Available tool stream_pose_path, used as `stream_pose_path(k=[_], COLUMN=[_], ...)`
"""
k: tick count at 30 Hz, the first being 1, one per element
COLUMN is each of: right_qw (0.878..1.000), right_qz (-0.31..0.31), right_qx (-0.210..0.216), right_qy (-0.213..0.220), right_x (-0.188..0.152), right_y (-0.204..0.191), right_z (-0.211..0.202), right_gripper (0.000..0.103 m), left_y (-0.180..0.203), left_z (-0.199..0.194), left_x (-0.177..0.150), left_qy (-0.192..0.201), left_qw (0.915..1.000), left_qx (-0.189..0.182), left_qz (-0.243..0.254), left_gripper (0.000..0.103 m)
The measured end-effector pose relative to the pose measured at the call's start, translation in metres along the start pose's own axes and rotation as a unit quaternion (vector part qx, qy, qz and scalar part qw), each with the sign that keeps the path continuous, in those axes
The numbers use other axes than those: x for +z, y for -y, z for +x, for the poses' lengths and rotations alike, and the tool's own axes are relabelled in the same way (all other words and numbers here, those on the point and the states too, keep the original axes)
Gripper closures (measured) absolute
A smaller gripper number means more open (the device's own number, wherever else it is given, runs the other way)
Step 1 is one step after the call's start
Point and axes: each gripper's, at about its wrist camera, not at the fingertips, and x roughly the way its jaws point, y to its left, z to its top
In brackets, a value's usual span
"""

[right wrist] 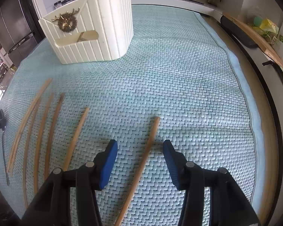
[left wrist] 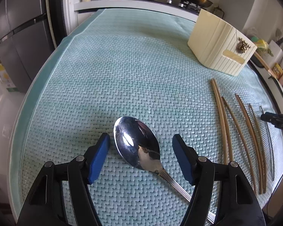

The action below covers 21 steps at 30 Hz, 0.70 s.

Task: Organize utensils
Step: 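Grasp another chopstick with the right tool while the left tool grasps the second spoon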

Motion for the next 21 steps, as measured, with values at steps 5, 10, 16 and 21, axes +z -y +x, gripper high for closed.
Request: stream_pose_path(k=[5,10,16,21], right_qw=[1.0,1.0,0.998,0.995], right_qz=[0.002,0.014,0.051,0.059], right_qx=[-0.008,-0.01,0.031,0.061], right_qy=[-0.006,-0.006,0.011,0.057], right_x=[0.009,0.02,0.025,0.021], right_y=[0.001,0.004,0.016,0.018], right_z=[0.004,0.01,0.004,-0.031], right_gripper=[0.075,0.096,0.097,0.097], left_y=[0.003,0.003,-0.004,-0.003], left_z=[-0.002,-0.004,-0.004,-0.008], left_x=[-0.003,-0.006,-0.002,0.004], left_qy=[0.0,0.006,0.009,0.016], left_qw=[0.9999,0.9999,0.9996,0.9994], left_qx=[0.011,0.01,-0.021,-0.028], left_qz=[0.008,0.007,-0.014,-0.01], left_gripper=[0.051,0.068,0.095,0.1])
